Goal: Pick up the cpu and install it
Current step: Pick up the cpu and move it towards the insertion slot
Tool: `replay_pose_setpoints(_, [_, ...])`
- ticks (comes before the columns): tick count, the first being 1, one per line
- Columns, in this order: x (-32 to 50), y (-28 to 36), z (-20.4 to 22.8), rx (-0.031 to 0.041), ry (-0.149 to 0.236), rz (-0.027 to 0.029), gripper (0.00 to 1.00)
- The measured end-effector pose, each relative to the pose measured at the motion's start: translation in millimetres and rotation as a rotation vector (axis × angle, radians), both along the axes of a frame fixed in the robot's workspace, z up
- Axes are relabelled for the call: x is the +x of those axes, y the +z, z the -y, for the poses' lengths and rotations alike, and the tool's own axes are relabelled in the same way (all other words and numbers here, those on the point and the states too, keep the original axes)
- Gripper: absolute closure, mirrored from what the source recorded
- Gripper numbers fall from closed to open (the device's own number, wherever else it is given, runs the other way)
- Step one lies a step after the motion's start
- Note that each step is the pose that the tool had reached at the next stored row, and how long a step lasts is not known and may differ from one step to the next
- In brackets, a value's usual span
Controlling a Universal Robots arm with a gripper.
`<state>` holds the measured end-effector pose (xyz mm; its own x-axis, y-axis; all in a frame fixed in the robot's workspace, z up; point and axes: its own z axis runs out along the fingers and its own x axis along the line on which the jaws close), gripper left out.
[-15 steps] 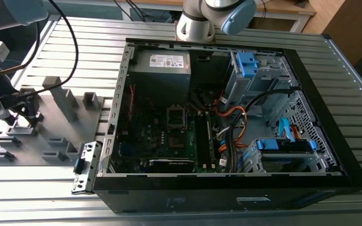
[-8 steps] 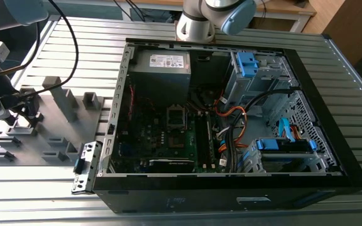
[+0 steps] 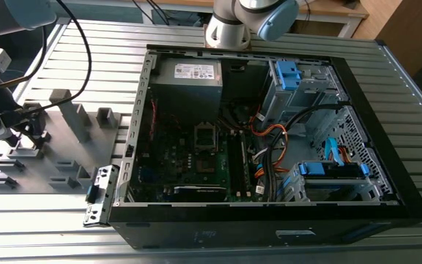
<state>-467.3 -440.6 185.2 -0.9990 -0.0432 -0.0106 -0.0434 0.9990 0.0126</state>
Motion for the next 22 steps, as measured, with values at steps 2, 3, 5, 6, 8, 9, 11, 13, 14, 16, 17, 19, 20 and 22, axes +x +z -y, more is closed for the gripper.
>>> replay_pose_setpoints(2, [0.0,0.1,0.0,-0.0002,0.0,-0.0002,0.53])
replay_pose_setpoints(3, [0.0,0.1,0.0,-0.0002,0.0,-0.0002,0.53])
replay_pose_setpoints(5, [0.0,0.0,0.0,0.0,0.0,-0.0001,0.53])
replay_pose_setpoints(6, [0.0,-0.1,0.0,0.0,0.0,0.0,0.53])
replay_pose_setpoints(8, [0.0,-0.1,0.0,0.0,0.0,0.0,0.53])
replay_pose_setpoints(9, [0.0,-0.1,0.0,0.0,0.0,0.0,0.53])
replay_pose_setpoints(11, [0.0,-0.1,0.0,0.0,0.0,0.0,0.53])
replay_pose_setpoints(13, [0.0,-0.1,0.0,0.0001,-0.002,0.0,0.53])
replay_pose_setpoints(14, [0.1,0.0,0.0,0.0002,-0.005,0.0003,0.53])
replay_pose_setpoints(16, [0.1,0.9,0.0,0.0004,-0.013,0.0006,0.53])
replay_pose_setpoints(17, [0.0,1.9,0.0,0.0001,-0.017,0.0001,0.53])
replay_pose_setpoints(19, [0.1,2.7,0.0,0.0002,-0.022,0.0003,0.53])
replay_pose_setpoints(20, [0.1,2.7,0.0,0.0002,-0.023,0.0003,0.53])
replay_pose_setpoints(22, [0.0,2.9,0.0,0.0001,-0.023,0.0002,0.53])
